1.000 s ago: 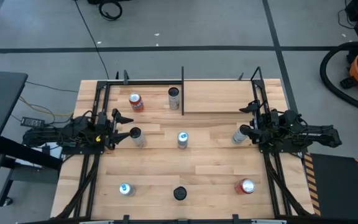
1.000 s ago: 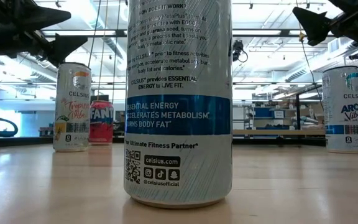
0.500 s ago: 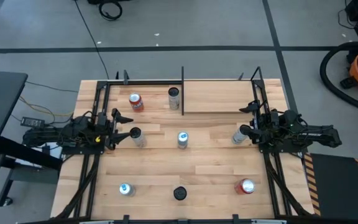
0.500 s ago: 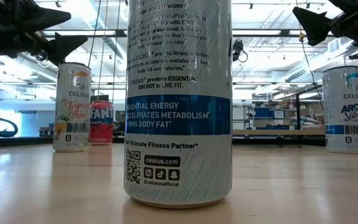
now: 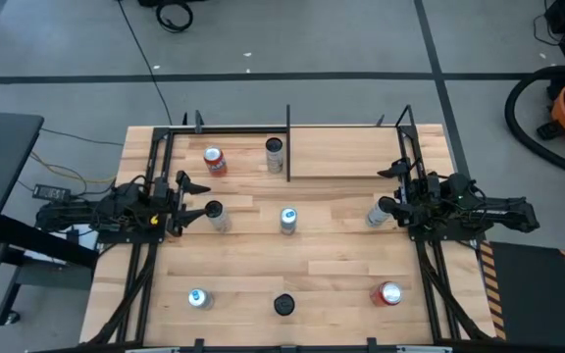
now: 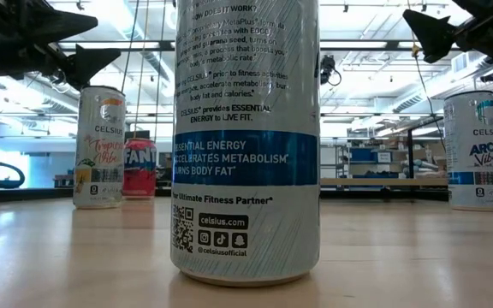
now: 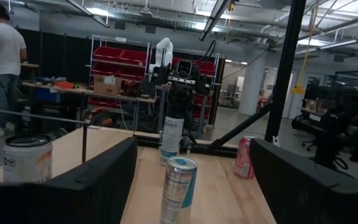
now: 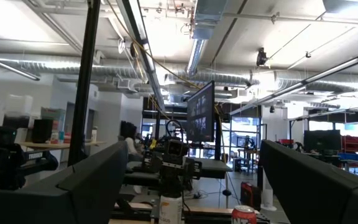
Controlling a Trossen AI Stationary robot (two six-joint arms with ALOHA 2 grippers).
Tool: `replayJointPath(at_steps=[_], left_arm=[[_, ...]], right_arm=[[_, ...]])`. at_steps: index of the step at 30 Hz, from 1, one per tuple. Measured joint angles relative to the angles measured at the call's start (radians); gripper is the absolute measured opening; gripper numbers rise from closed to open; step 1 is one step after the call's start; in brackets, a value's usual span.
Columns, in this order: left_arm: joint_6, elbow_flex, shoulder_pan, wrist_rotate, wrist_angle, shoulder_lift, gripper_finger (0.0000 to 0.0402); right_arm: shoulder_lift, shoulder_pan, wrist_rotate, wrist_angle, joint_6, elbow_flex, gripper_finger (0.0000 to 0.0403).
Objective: Place canned beverage on shelf
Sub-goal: Put the white blue right soda can on the shelf
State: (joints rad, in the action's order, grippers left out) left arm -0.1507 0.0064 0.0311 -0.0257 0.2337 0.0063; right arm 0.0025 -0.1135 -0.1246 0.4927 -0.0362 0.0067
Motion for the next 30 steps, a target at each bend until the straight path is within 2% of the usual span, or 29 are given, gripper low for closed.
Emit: replayJointPath(at_steps=[12,18,23,30], left_arm=[[0.032,0.0,0.0,0.0,0.0,0.0,0.0314],[0.032,0.0,0.0,0.0,0.0,0.0,0.0314],[0.032,0.0,0.0,0.0,0.0,0.0,0.0314],[0.032,0.0,0.0,0.0,-0.036,0.0,0.0314]], right_arm=[[0.0,0.0,0.013,0.019,0.0,0.0,0.0375],[0.0,0.0,0.024,0.023,0.111,0.0,0.0375],[0.0,0.0,0.065,0.024,0.104,0.001,0.0375],[0.003,0.0,0.133,-0.111,0.077,0.098,0.0375]])
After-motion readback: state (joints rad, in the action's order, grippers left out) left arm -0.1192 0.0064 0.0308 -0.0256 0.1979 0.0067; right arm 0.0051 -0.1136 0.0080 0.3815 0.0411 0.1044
